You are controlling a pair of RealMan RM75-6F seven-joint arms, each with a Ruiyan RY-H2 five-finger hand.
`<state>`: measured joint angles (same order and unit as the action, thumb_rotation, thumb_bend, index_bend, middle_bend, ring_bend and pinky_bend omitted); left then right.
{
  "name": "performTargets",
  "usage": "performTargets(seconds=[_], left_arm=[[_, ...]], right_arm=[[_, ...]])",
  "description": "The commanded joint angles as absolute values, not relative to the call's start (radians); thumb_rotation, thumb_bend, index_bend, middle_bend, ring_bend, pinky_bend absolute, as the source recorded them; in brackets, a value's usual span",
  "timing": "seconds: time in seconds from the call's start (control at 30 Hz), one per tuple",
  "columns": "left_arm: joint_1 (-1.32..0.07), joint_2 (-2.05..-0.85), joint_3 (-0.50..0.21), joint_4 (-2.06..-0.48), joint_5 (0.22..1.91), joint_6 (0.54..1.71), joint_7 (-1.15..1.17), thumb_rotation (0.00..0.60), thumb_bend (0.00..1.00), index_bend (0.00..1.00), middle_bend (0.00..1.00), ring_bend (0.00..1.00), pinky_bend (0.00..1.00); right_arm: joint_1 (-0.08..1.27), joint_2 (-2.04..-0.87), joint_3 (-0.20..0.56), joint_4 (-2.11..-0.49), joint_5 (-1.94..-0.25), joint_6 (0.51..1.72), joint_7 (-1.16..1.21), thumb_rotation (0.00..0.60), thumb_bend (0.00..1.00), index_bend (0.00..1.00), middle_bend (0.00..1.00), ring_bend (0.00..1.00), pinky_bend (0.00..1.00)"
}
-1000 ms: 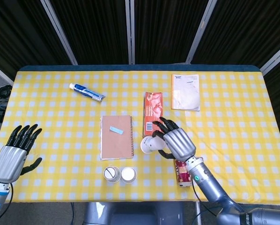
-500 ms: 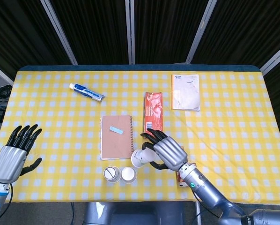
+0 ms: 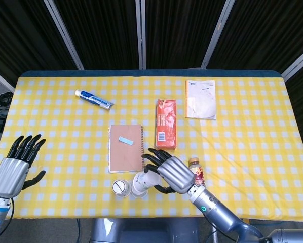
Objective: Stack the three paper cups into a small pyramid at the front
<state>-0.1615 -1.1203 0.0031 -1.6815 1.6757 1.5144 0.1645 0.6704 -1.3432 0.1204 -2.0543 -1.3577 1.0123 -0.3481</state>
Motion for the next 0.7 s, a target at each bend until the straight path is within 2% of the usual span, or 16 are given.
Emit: performTargets(seconds=[0.03, 0.7], left_arm=[[-0.161, -1.120, 0.002, -1.681, 1.675, 1.514, 0.162, 0.600, 0.26, 0.00, 0.00, 0.00, 0.00], [-0.165, -1.116, 0.002, -1.683, 1.669, 1.496, 0.162, 0.600, 0.26, 0.00, 0.00, 0.00, 0.00]], right_arm=[[0.673, -1.354, 0.114, -2.050, -1.364, 1.012, -0.354, 0.600, 0.22, 0.49, 0.14, 0.00, 0.16], [0.693, -1.436, 0.106, -2.036, -1.340, 1.016, -0.423, 0.600, 0.22, 0.49, 0.14, 0.00, 0.16]])
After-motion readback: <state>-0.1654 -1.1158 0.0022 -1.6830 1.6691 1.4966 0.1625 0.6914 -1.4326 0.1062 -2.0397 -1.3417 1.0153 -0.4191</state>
